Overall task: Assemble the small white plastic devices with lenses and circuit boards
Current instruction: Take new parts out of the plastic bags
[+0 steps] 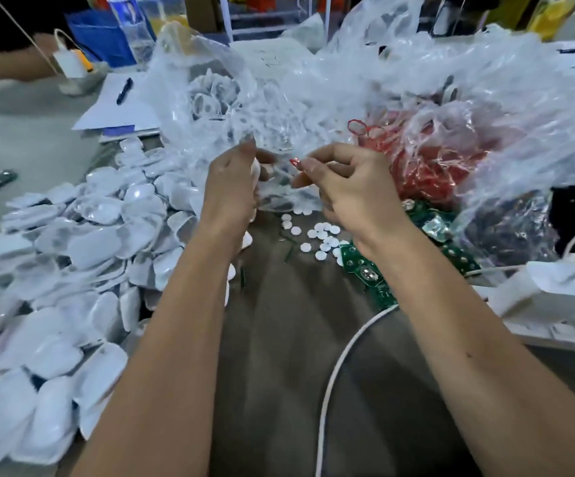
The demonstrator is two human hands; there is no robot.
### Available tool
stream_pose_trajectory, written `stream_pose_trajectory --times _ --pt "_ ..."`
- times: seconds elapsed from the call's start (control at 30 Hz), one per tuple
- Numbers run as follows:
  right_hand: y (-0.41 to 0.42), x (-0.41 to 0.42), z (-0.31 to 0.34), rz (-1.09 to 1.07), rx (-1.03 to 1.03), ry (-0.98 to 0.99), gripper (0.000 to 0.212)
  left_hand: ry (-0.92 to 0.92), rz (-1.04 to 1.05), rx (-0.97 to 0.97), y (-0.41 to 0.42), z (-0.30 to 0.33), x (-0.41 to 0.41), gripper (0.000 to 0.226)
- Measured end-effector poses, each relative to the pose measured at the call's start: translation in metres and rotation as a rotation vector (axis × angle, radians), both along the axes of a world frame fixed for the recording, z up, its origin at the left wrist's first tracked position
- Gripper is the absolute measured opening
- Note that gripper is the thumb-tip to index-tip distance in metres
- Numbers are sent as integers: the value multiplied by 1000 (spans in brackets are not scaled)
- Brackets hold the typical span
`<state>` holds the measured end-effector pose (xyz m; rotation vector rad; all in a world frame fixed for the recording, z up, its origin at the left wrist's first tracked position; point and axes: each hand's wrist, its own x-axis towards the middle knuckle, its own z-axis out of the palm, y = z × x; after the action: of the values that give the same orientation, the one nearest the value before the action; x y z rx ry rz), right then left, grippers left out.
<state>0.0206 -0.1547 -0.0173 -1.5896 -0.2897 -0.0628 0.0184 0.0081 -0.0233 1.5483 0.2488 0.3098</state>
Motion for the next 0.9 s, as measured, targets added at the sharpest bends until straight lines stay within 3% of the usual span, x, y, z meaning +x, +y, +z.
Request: stream_pose_trajectory --times 0.1,0.3,0.4,0.63,0.8,0.9 --pt "-1 0 -15 -11 -15 -39 11 -25 -81 35 3 0 -5 30" --pt "-12 2 -22 15 -182 -56 32 11 -310 -1 8 -3 -11 8" --pt "-12 1 -19 19 -204 -63 29 25 -376 -12 12 -4 -9 9" --pt "-8 2 -23 -129 -259 -222 15 -8 -386 9 14 -5 -9 8" --pt "-9 0 -24 -229 -300 -414 8 -128 -388 165 6 -7 -9 7" --pt "-10 -1 -25 -256 -307 -471 7 -191 -358 158 2 -8 -9 8"
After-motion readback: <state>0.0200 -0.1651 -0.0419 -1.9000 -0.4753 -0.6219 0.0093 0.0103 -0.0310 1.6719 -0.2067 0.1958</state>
